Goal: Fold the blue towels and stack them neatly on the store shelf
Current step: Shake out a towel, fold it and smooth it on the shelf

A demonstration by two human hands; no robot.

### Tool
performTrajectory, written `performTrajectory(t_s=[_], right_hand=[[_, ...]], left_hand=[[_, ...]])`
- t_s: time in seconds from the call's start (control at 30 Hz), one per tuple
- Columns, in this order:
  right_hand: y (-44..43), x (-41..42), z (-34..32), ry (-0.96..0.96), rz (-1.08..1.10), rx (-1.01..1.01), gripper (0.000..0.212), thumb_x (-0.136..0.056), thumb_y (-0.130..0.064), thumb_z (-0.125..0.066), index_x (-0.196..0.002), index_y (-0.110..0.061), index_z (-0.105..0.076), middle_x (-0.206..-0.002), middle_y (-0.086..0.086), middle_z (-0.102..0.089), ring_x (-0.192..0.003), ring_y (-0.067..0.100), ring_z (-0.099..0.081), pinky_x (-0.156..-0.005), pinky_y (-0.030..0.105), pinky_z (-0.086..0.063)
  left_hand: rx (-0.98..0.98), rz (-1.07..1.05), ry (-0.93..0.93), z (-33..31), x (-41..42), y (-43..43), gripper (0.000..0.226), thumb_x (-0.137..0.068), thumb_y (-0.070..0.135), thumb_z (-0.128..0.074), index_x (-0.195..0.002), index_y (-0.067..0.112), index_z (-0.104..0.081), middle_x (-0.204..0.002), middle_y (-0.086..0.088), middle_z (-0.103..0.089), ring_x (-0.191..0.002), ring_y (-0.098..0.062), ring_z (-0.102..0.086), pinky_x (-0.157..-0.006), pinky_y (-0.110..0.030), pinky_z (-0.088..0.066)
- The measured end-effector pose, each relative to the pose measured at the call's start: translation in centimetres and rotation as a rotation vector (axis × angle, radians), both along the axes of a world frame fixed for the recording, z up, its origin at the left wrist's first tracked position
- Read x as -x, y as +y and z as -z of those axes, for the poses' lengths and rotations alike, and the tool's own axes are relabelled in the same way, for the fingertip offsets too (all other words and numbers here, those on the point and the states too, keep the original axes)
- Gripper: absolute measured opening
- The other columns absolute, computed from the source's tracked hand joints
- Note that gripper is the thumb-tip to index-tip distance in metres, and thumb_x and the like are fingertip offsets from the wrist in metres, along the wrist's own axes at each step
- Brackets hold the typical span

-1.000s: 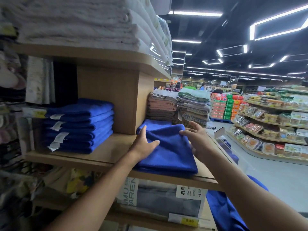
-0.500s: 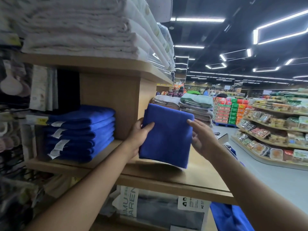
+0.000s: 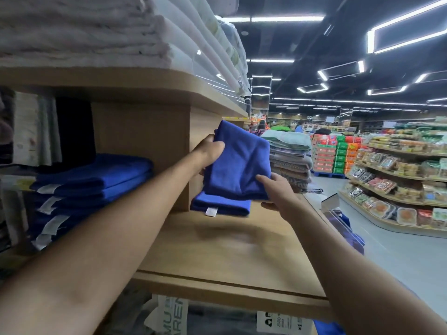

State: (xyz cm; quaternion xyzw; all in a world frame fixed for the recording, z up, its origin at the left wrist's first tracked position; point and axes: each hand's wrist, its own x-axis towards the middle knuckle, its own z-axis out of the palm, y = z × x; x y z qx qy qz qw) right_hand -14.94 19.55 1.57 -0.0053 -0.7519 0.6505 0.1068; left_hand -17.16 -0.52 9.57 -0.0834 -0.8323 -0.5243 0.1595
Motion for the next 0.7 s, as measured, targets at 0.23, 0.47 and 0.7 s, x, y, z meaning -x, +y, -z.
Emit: performTrajectory(t_s=[0.23,0.47,0.7], right_hand=[[-1.9,4.4,2.7,-0.004,-0.053,0.178,0.015,-0.097,-0.022,-0.065,-0.089,-0.012,-0.057,-0.079,0.005,-0.056,-0.053,0.017,-0.063,-0.045,0.024,-0.051],[-1.1,5.0,4.1,-0.150,-0.076,-0.075,0.033,-0.094,-0.021,-0.068,-0.123,-0.016,-0.053,-0.094,0.004,-0.058,-0.054,0.015,-0.058,-0.047,0.022,-0.053],[-0.5,4.9,4.2,-0.095,-0.080,-0.267,0.053,-0.093,-0.036,-0.065,-0.143,-0.024,-0.050,-0.104,0.005,-0.065,-0.063,0.021,-0.067,-0.060,0.034,-0.061]], left_hand=[[0.500,-0.405,-0.031,1.6,6.3,0.1,0.038,-0.089,0.019,-0.048,-0.128,0.015,-0.048,-0.123,-0.013,-0.060,-0.109,-0.036,-0.061,-0.079,-0.036,-0.048],[0.916,-0.302,-0.122,7.9,8.9,1.2,0.036,-0.091,0.004,-0.053,-0.126,0.002,-0.058,-0.129,-0.023,-0.061,-0.116,-0.039,-0.062,-0.088,-0.041,-0.050],[1.035,-0.306,-0.017,7.6,8.1,1.4,0.033,-0.094,0.010,-0.049,-0.125,0.008,-0.062,-0.132,-0.016,-0.056,-0.117,-0.037,-0.059,-0.092,-0.044,-0.051]])
